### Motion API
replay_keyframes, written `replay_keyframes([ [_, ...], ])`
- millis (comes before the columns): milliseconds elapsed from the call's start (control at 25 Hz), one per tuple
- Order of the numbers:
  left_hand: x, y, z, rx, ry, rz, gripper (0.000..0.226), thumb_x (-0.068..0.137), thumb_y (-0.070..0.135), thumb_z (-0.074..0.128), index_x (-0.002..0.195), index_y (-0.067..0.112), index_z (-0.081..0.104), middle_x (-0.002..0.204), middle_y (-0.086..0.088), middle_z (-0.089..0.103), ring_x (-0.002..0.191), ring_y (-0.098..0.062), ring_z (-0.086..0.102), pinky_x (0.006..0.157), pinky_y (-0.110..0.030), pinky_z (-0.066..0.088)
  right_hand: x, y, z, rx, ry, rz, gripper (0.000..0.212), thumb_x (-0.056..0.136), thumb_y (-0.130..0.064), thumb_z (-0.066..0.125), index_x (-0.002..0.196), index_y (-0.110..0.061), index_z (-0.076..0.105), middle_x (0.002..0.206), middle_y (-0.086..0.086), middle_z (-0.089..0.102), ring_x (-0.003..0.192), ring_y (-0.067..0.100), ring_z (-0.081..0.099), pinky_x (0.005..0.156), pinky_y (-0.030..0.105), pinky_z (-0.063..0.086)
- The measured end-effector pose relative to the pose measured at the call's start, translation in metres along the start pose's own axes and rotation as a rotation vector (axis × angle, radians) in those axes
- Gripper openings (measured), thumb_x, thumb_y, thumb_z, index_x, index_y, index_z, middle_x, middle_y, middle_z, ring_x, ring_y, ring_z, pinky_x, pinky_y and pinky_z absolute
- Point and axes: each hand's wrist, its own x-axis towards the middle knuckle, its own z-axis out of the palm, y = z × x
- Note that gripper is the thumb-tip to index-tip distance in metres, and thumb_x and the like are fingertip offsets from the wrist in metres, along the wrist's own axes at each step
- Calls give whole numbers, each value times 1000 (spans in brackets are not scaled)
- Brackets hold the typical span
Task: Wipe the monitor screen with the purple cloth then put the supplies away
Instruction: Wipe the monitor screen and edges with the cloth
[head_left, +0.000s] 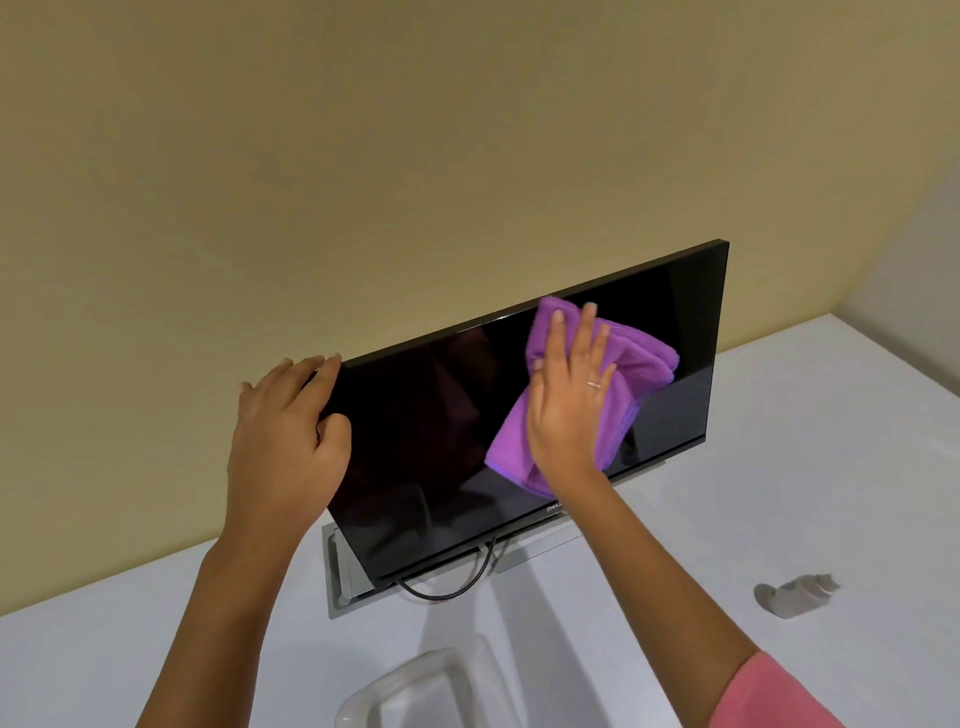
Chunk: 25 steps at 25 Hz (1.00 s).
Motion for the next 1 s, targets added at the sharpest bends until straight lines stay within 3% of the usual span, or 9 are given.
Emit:
replay_keyframes([
  [160, 6, 23, 8, 101, -27, 43, 61, 77, 15, 36, 136, 10, 50, 138, -11, 52, 134, -30, 38, 115, -49, 8, -17, 54, -9, 11, -41, 181, 53, 102, -21, 29, 151, -15, 12, 159, 18, 5, 145, 40, 6, 104, 64, 31],
  [320, 16, 50, 22, 153, -78, 105, 63, 77, 17, 33, 138, 8, 45, 141, -12, 49, 135, -31, 36, 114, -53, 11, -59, 52, 0, -132, -119, 143, 61, 98, -18, 42, 150, -11, 11, 157, 22, 11, 143, 44, 13, 101, 60, 40],
  [440, 27, 73, 35, 143, -128, 158, 65, 77, 19, 30, 141, 9, 40, 145, -9, 44, 138, -28, 33, 116, -49, 9, -73, 33, 9, -171, -151, -2, 87, 80, 1, 62, 149, -12, 12, 155, 20, 11, 140, 47, 14, 107, 60, 29],
  [520, 35, 87, 44, 114, -149, 186, 64, 80, 17, 30, 142, 8, 38, 148, -9, 42, 140, -25, 31, 116, -44, 7, -68, 24, 10, -154, -146, -126, 96, 68, 11, 64, 148, -14, 18, 154, 18, 14, 138, 48, 14, 104, 64, 23],
  [720, 49, 109, 62, 116, -161, 219, 57, 86, 10, 40, 143, 9, 37, 149, -9, 40, 139, -23, 33, 117, -42, 9, -16, 14, -5, -32, -89, -376, 81, 77, 3, 53, 147, -23, 23, 155, 12, 12, 144, 38, 3, 108, 69, 13],
  [840, 53, 123, 69, 124, -164, 241, 61, 82, 15, 35, 142, 9, 38, 147, -8, 42, 137, -23, 35, 116, -44, 11, 25, 23, -22, 35, -45, -317, 66, 88, -7, 42, 148, -23, 23, 156, 10, 5, 145, 32, -2, 111, 63, 4],
  [1000, 56, 134, 76, 109, -158, 221, 58, 84, 7, 42, 142, 10, 38, 146, -7, 44, 137, -23, 35, 117, -43, 9, 69, 55, -47, 93, 8, -41, 61, 92, -12, 33, 151, -18, 17, 158, 12, 2, 145, 35, -2, 112, 61, 4],
])
